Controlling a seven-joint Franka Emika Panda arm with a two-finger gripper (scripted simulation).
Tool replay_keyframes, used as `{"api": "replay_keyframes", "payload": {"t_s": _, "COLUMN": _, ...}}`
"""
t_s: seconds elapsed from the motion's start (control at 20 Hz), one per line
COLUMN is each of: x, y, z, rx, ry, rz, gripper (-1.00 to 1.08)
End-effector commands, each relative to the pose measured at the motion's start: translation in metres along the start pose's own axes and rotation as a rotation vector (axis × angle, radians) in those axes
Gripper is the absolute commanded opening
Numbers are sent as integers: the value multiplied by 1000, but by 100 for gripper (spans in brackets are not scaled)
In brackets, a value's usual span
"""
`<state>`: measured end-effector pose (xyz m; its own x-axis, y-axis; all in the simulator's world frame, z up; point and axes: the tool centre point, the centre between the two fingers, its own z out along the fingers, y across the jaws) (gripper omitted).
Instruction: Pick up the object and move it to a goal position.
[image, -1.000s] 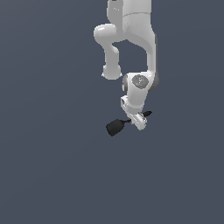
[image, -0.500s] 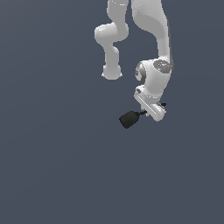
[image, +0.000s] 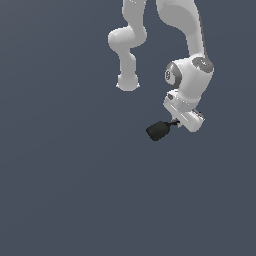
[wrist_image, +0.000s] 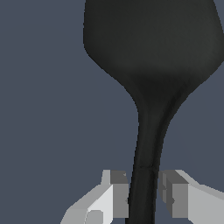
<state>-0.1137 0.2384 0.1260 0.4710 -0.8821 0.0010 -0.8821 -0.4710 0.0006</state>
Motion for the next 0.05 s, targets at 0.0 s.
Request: {"api": "replay_keyframes", "payload": {"t_s": 0.0, "x": -2, "y": -1, "z": -3, "rx": 1, "ry": 0, "rz": 2, "gripper": -100}}
